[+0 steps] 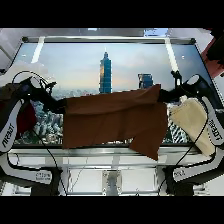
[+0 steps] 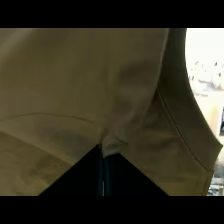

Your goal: Fold the shirts.

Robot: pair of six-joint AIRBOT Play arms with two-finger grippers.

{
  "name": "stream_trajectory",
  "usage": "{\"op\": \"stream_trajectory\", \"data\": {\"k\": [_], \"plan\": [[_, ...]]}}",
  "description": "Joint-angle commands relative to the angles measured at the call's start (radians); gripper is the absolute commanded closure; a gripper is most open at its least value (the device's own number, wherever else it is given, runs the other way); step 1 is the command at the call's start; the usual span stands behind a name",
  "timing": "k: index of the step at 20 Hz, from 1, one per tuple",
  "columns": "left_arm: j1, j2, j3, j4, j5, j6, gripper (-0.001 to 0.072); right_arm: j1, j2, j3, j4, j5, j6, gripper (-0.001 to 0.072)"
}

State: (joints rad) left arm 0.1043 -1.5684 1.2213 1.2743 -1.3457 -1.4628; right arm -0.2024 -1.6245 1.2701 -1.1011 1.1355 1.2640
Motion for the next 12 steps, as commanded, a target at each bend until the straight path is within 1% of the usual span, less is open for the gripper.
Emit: {"op": "stream_trajectory", "data": {"k": [1, 2, 3, 4, 5, 8, 10, 12], "plan": [[0.0, 0.0, -0.004, -0.003, 0.004, 0.001, 0.0692, 0.001, 0.0, -0.064, 0.012, -0.055, 0.004, 0.0687], [0.0, 0.0, -0.004, -0.003, 0.0, 0.006, 0.0667, 0.0, 0.0, -0.066, 0.019, -0.055, 0.005, 0.0671], [0.0, 0.0, -0.004, -0.003, -0.006, 0.024, 0.0498, 0.0, 0.0, -0.066, 0.037, -0.052, 0.005, 0.06], [0.0, 0.0, -0.004, -0.002, -0.021, 0.035, 0.017, -0.003, 0.005, -0.066, 0.057, -0.052, 0.005, 0.0453], [0.002, 0.0, -0.002, -0.002, -0.045, 0.039, -0.0005, -0.004, 0.014, -0.065, 0.066, -0.05, 0.005, 0.0413], [0.008, 0.038, 0.01, 0.001, -0.129, 0.039, 0.0003, -0.025, 0.084, -0.066, 0.024, 0.008, 0.005, 0.0412], [0.008, 0.124, 0.008, 0.006, -0.148, 0.05, 0.0003, -0.071, 0.164, -0.066, -0.094, 0.113, 0.01, 0.0411], [0.008, 0.253, -0.007, 0.012, -0.121, 0.057, 0.0003, -0.139, 0.241, -0.068, -0.167, 0.227, 0.015, 0.0366]]}}
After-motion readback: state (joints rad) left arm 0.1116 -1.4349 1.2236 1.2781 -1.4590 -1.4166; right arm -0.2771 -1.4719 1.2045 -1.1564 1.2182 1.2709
